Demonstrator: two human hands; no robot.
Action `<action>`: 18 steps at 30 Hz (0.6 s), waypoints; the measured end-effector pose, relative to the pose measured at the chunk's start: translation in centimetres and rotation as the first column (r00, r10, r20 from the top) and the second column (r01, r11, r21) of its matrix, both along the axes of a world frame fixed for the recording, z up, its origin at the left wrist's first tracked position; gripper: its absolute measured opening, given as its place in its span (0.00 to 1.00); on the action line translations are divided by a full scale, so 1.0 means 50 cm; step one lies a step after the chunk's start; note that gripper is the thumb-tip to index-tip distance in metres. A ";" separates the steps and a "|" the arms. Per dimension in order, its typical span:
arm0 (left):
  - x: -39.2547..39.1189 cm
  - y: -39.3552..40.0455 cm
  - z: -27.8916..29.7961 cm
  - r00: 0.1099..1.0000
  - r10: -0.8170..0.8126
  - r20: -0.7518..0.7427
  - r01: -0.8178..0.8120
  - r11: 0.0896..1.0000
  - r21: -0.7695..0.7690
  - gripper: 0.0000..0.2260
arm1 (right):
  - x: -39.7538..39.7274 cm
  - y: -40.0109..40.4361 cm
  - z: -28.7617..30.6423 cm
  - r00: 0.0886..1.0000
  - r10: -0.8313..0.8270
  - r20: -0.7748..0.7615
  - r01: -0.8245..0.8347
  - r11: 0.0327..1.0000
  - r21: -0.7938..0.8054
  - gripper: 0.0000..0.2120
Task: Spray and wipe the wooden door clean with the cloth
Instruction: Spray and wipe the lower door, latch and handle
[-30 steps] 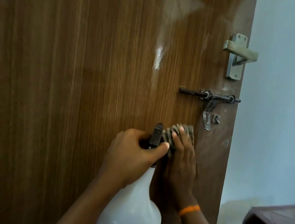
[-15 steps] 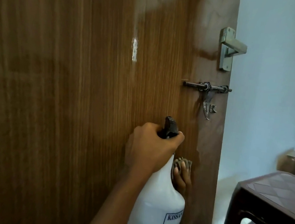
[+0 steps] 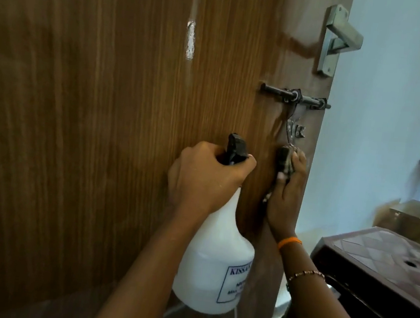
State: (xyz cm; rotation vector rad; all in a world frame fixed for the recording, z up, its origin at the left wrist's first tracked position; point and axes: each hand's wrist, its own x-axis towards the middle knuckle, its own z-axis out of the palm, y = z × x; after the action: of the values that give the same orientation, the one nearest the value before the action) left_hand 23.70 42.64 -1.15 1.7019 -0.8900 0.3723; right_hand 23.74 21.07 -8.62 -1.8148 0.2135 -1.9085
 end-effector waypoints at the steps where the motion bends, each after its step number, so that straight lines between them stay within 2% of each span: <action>1: 0.000 -0.002 0.000 1.000 0.004 -0.005 -0.004 1.000 -0.008 0.16 | -0.001 -0.012 -0.012 1.000 0.008 0.011 -0.009 0.996 0.085 0.22; 4: -0.004 -0.005 0.002 1.000 0.023 -0.019 -0.023 1.000 -0.017 0.15 | -0.013 -0.016 -0.070 0.998 -0.010 -0.055 0.023 0.972 0.235 0.24; 7: -0.012 -0.004 0.006 0.998 0.028 -0.060 -0.030 0.999 -0.025 0.14 | -0.015 0.046 -0.104 0.986 -0.125 -0.110 0.134 0.987 0.086 0.25; 10: -0.019 -0.008 0.013 0.993 0.081 -0.084 -0.083 0.996 -0.020 0.14 | 0.003 0.085 -0.081 0.995 -0.091 -0.030 0.087 0.990 -0.109 0.22; 13: -0.023 -0.020 0.017 0.986 0.150 -0.072 -0.151 0.988 -0.013 0.14 | 0.010 0.043 0.000 0.998 -0.037 0.052 0.039 0.998 -0.042 0.21; 18: -0.044 -0.059 0.013 0.976 0.218 -0.017 -0.217 0.975 0.050 0.13 | 0.006 0.009 0.076 0.987 -0.102 0.126 0.090 0.991 0.101 0.16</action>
State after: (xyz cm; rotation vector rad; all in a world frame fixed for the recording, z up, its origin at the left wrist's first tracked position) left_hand 21.52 39.71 -0.53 1.8501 -0.7029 0.4808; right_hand 24.06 21.52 -4.82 -1.6371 0.3460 -2.0396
